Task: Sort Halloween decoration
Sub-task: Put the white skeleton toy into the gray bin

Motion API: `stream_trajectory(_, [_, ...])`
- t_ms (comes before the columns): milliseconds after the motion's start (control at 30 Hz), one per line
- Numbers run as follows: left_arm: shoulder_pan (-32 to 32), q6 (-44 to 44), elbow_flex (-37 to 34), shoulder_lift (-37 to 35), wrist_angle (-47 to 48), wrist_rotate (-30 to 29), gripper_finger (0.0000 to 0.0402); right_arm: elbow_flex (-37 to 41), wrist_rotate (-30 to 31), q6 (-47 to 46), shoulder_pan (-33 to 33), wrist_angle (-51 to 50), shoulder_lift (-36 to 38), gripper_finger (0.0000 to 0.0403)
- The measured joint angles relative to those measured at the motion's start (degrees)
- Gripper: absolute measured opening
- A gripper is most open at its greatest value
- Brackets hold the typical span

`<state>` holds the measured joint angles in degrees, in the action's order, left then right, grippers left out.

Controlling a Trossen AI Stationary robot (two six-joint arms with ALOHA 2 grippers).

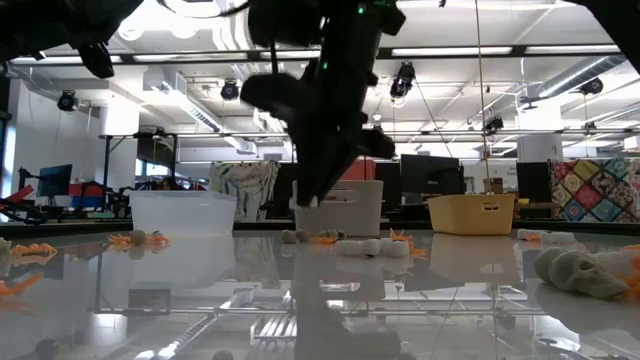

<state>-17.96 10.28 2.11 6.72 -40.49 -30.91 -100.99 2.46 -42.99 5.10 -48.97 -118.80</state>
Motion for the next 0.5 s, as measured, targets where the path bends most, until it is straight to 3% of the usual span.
stream_trajectory(267, [0.0,-3.3,0.0,0.2,1.0,0.1,0.0,0.0,0.5,6.7,-2.8,0.0,8.4,0.0013])
stream_trajectory(500, [0.0,-7.6,0.0,0.3,1.4,0.1,0.0,-0.1,1.1,17.6,-10.8,-0.2,13.1,0.0013])
